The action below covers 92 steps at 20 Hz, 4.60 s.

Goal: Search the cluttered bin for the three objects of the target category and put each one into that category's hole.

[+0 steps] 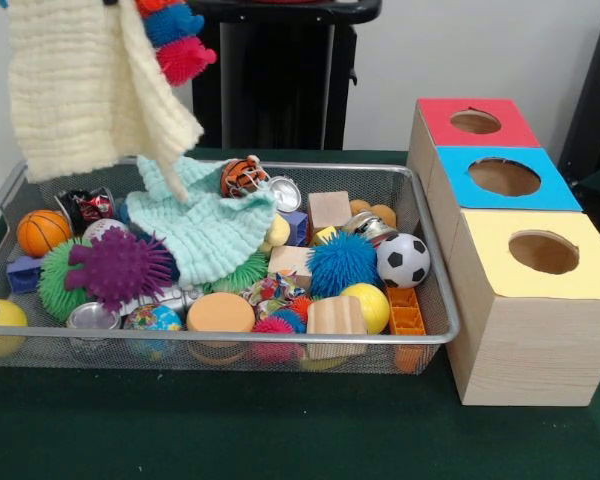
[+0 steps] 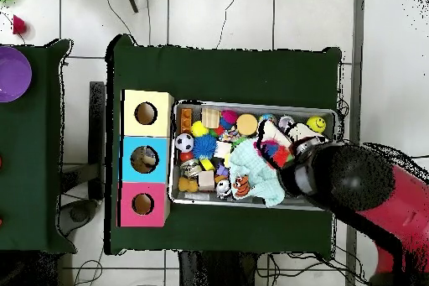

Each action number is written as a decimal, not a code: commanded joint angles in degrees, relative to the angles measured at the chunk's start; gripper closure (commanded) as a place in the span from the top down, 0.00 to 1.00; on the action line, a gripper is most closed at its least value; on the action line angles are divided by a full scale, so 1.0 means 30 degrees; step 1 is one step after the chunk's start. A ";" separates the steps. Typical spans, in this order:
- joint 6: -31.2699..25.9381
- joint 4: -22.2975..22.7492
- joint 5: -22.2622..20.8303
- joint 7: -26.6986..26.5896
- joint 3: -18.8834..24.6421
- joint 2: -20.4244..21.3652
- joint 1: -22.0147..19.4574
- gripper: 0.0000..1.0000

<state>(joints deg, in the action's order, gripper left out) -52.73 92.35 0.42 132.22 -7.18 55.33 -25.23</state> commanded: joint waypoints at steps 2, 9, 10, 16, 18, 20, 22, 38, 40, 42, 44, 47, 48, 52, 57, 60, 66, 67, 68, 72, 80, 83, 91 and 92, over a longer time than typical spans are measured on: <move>0.2643 0.1784 0.1625 0.5770 -0.0164 -0.1575 0.1156 0.00; 0.3862 0.1557 0.3101 0.7716 -0.1263 -0.2601 0.3421 0.00; 0.3928 0.1459 0.3306 0.7938 -0.1483 -0.2737 0.3736 0.00; 0.3896 0.0581 0.4735 0.9710 -0.2541 -0.3959 0.5588 0.00; 0.4016 0.0272 0.5113 1.0322 -0.2700 -0.4408 0.6134 0.00; 0.3870 -0.0213 0.5410 1.1115 -0.2955 -0.4921 0.6894 0.00; 0.3587 -0.0621 0.5609 1.1663 -0.3319 -0.5284 0.7490 0.00; 0.6609 0.0431 0.7070 1.1889 -0.2930 -0.7619 0.9127 0.00; 0.6454 0.0339 0.6881 1.1350 -0.3052 -0.7760 0.9145 0.00; 0.6404 0.0215 0.6949 1.1289 -0.3241 -0.7874 0.9394 1.00; 0.6463 0.0243 0.6908 1.1053 -0.3108 -0.7829 0.9326 1.00; 0.6279 0.0338 0.6991 1.0652 -0.2793 -0.7708 0.9097 1.00; 0.6173 0.0379 0.7043 1.0510 -0.2669 -0.7659 0.9000 1.00; 0.5830 0.0341 0.7087 1.0210 -0.2566 -0.7634 0.8851 1.00; 0.6065 0.0930 0.7586 0.9909 -0.2207 -0.7245 0.8231 1.00; 0.5960 0.1654 0.6825 0.8057 -0.2519 -0.6203 0.7049 1.00; 0.5104 0.2812 0.5362 0.4684 -0.2342 -0.4283 0.4587 1.00; 0.5144 0.2861 0.5122 0.4441 -0.2323 -0.4145 0.4308 1.00; 0.5185 0.2911 0.4883 0.4199 -0.2305 -0.4008 0.4029 1.00; 0.5932 0.3494 0.3939 0.3371 -0.1581 -0.3791 0.2775 1.00; 0.9399 0.5510 0.1697 0.3569 -0.0225 -0.4222 0.0620 1.00; 1.0407 0.5834 0.1084 0.4049 0.0402 -0.4578 0.0018 1.00; 1.2167 0.5426 -0.0252 0.5580 0.1054 -0.6095 -0.0542 1.00; 1.2313 0.5265 -0.0448 0.5697 0.0979 -0.6343 -0.0529 1.00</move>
<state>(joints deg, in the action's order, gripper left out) -18.61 105.24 2.98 153.44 -11.97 40.78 -26.02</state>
